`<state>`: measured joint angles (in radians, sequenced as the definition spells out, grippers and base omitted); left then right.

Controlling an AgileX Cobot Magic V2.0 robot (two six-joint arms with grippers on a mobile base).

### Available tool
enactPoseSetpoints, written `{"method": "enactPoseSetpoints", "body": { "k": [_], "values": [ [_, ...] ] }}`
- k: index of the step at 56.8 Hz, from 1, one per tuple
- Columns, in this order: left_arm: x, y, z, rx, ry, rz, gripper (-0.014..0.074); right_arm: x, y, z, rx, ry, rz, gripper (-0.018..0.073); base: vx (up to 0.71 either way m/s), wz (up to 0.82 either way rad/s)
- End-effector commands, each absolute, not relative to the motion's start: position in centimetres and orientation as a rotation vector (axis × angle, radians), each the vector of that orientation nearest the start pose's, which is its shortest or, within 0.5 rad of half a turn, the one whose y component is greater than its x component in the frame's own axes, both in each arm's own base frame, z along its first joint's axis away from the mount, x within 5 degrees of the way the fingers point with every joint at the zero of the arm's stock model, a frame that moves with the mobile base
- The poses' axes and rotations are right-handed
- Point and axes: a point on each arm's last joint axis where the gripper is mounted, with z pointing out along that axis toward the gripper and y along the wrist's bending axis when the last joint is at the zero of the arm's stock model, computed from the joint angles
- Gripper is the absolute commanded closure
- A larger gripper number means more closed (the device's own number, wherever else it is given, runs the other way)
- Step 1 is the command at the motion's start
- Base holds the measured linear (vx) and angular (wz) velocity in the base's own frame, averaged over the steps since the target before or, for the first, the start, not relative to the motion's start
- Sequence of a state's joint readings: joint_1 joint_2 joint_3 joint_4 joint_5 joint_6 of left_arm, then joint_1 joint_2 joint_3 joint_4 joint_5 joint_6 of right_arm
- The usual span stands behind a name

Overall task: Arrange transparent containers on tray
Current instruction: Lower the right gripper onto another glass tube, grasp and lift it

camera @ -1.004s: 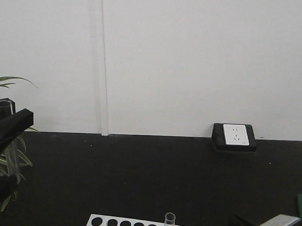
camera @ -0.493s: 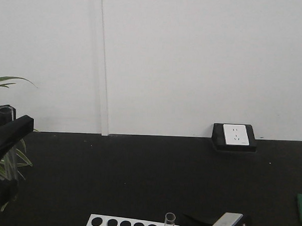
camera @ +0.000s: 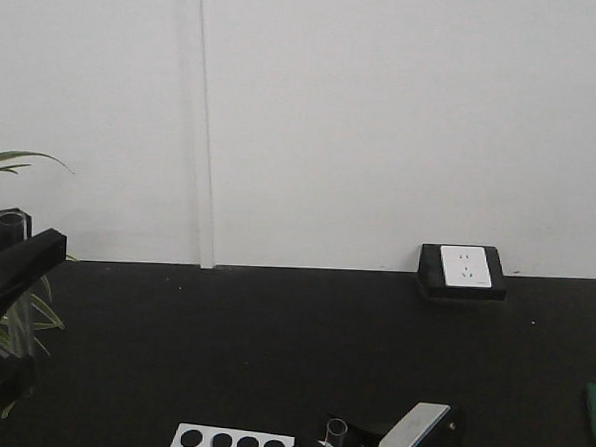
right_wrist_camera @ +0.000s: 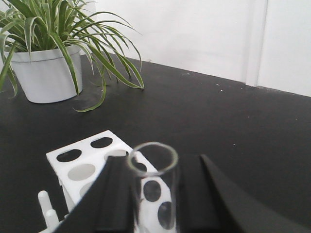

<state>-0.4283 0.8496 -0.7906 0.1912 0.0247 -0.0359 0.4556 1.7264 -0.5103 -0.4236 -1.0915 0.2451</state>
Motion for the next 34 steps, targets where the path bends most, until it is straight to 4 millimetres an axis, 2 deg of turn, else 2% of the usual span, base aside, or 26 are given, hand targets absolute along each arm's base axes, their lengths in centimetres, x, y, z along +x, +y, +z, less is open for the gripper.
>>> {"method": "enactPoseSetpoints", "body": {
  "k": [1,3,14,25,34],
  "values": [
    [16.2,-7.5,41.1,0.420,1.391,-0.238,0.0596,25.0,16.2,19.6,-0.601,1.408,0.717,0.0537,0.00,0.00],
    [16.2,-7.5,41.1,0.420,1.392,-0.238,0.0596,25.0,16.2,19.6,-0.602,1.408,0.717,0.0575,0.00,0.00],
    [16.2,-7.5,41.1,0.421,1.394,-0.237,0.0596,24.7,16.1,20.6,-0.603,1.376,0.714,0.0569,0.00,0.00],
    [16.2,-7.5,40.9,0.423,1.416,-0.233,0.0596,23.7,15.3,24.2,-0.596,1.317,0.669,0.0568,0.00,0.00],
    [16.2,-7.4,40.6,0.426,1.448,-0.228,0.0596,22.3,14.2,27.9,-0.592,1.310,0.596,0.0568,0.00,0.00]
  ]
}}
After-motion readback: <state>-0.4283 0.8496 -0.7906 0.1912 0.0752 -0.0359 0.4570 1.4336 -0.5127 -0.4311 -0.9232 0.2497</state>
